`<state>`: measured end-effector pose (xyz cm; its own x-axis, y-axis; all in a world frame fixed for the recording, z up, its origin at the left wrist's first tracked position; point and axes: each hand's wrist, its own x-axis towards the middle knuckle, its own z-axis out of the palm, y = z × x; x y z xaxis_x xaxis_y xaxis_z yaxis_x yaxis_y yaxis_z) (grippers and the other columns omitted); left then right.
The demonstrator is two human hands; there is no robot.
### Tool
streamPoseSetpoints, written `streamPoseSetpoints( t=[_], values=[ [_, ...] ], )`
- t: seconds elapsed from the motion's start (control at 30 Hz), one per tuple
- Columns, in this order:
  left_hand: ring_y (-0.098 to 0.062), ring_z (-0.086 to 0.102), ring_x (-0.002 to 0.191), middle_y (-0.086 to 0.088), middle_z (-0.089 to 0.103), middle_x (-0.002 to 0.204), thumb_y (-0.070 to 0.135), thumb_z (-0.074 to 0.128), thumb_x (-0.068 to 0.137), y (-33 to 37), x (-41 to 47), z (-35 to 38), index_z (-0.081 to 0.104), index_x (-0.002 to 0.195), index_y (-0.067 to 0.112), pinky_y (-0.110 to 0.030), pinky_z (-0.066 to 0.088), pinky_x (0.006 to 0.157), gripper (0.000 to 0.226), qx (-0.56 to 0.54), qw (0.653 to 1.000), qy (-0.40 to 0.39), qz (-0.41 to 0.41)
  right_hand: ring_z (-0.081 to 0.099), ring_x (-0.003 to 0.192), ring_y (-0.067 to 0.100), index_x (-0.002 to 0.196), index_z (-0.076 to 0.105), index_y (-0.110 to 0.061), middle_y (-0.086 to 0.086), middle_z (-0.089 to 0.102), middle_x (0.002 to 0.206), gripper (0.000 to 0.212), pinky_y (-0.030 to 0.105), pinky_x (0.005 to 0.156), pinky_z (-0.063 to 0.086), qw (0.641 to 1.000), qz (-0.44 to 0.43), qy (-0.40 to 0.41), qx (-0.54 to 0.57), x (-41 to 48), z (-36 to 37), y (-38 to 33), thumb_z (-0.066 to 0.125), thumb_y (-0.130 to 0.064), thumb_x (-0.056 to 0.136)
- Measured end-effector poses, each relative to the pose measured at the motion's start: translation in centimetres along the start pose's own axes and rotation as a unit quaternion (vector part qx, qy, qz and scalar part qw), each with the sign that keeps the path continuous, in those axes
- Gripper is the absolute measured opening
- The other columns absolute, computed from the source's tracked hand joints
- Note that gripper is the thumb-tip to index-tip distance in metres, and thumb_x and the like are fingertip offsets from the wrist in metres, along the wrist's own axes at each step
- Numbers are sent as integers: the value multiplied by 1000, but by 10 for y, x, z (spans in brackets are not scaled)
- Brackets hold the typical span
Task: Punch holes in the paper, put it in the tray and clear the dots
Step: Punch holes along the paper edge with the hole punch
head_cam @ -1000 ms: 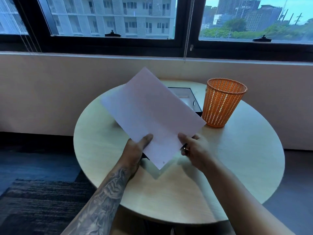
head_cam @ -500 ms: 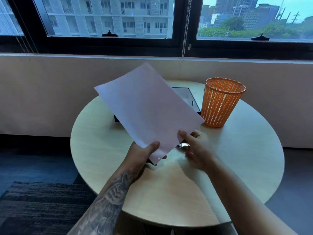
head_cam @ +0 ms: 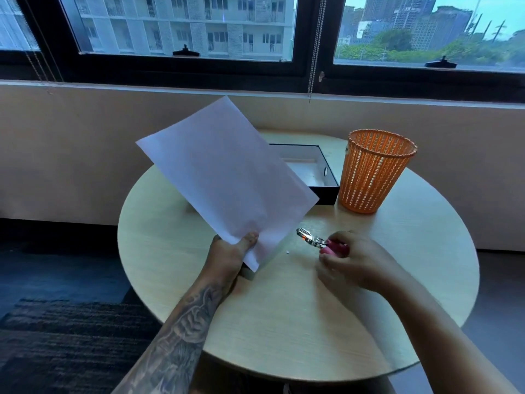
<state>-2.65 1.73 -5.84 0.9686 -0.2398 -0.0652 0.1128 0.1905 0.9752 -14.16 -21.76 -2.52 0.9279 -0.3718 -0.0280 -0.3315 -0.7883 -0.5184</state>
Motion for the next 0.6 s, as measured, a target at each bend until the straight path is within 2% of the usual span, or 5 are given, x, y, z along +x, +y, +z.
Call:
streamPoseSetpoints(
  t=[0.1, 0.23, 0.33, 0.43, 0.6],
  values=[
    [-27, 74, 91, -6, 78, 96, 6, 74, 87, 1, 1, 1, 75, 95, 14, -42, 58, 86, 11, -6, 1000, 4, -17, 66, 78, 19, 92, 68, -23, 3, 72, 88, 13, 34, 69, 50, 991, -1, -48, 124, -4, -10, -4, 62, -35, 92],
    [-25, 75, 81, -5, 78, 92, 6, 73, 87, 12, -4, 6, 74, 93, 15, -42, 60, 75, 11, -37, 999, 5, -26, 71, 84, 31, 110, 65, 0, 21, 75, 99, 51, 40, 73, 54, 927, -2, -197, 318, -8, -23, -12, 43, -40, 89],
    [-26, 74, 83, 0, 79, 89, 7, 73, 88, 20, -9, 9, 73, 93, 15, -46, 59, 74, 10, -38, 999, -7, -18, 69, 78, 34, 111, 64, 6, 26, 73, 95, 53, 45, 72, 55, 917, -6, -224, 330, -6, -22, -17, 43, -40, 93],
    [-25, 73, 79, -2, 78, 87, 6, 72, 88, 25, -10, 11, 73, 88, 16, -45, 58, 72, 10, -13, 1000, -12, -11, 68, 75, 33, 109, 67, 3, 21, 73, 91, 46, 46, 71, 54, 927, -6, -213, 309, -5, -19, -20, 44, -37, 105],
    [-21, 74, 80, 3, 78, 85, 7, 72, 89, 26, -11, 13, 73, 92, 15, -42, 60, 69, 9, 2, 1000, -19, 9, 68, 74, 30, 106, 69, 2, 16, 73, 87, 45, 43, 69, 54, 934, -9, -198, 297, -7, -16, -22, 44, -37, 105]
  ],
)
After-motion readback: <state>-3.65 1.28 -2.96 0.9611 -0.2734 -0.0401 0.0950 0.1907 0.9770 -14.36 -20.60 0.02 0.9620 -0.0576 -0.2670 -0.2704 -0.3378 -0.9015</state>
